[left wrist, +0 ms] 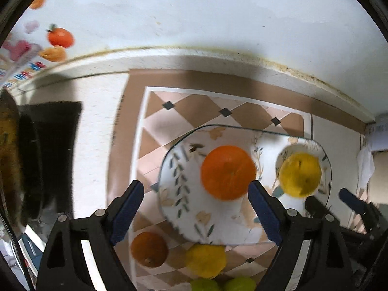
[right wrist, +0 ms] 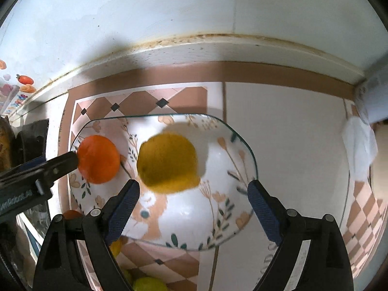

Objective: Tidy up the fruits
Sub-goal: 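Place the orange on the plate with the left tool while the right places the grapefruit, then grasp another orange with the left tool while the right tool grasps the brown apple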

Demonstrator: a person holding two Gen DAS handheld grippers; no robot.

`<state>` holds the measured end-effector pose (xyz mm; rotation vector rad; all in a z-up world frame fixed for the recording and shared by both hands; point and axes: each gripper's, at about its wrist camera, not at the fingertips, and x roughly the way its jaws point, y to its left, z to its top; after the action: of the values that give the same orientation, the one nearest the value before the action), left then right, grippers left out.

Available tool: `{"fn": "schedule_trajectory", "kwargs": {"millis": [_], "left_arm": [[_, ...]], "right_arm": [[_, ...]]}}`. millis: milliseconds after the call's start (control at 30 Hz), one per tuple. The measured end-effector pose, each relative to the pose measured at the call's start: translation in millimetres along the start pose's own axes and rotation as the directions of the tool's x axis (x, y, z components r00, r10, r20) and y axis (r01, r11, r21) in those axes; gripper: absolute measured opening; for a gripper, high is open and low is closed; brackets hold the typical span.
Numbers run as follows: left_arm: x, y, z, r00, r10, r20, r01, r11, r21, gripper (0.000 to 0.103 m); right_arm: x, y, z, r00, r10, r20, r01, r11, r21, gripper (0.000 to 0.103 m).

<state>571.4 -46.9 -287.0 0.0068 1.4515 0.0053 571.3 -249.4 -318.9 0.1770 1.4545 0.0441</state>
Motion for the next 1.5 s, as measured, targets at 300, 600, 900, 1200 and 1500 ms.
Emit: {"fn": "schedule_trajectory", "kwargs": {"millis": [300,600,900,1200,1500], "left_arm": [[-42.4,12.5,-41.4,0.991,0.019,0.133,-0.022,1.0,0.016,0.088],[-98.5,18.6,-94.5,0.967,0.011,0.253,-0.013,1.0,0.007,0.088],[-137.4,26.1,-139.5,0.938,0.01,0.348,-0.013,1.0,0.005,0.088],[-142.8,43.1,-167.7,0.942,-0.021,0.336,0.03,0.999,-0.023,0.091],[-48.3,51.4,-213.8,0.997,-0.022,0.074,0.023,1.0,-0.013,0.102]], "right_arm": [[-52.3,4.4,-47.1,0.993,-0.06,0.106,0.062,0.998,-0.023,0.093],[-109.5,18.0,-98.0,0.974,-0.053,0.222,0.064,0.997,-0.041,0.093],[-160.9,28.8,-143.6,0.948,-0.048,0.315,0.062,0.997,-0.035,0.093],[-166.8,30.0,-180.6,0.958,0.05,0.282,-0.047,0.999,-0.016,0.093],[-66.0,3.4,-224.1,0.995,0.1,0.012,-0.1,0.994,0.054,0.093]]}}
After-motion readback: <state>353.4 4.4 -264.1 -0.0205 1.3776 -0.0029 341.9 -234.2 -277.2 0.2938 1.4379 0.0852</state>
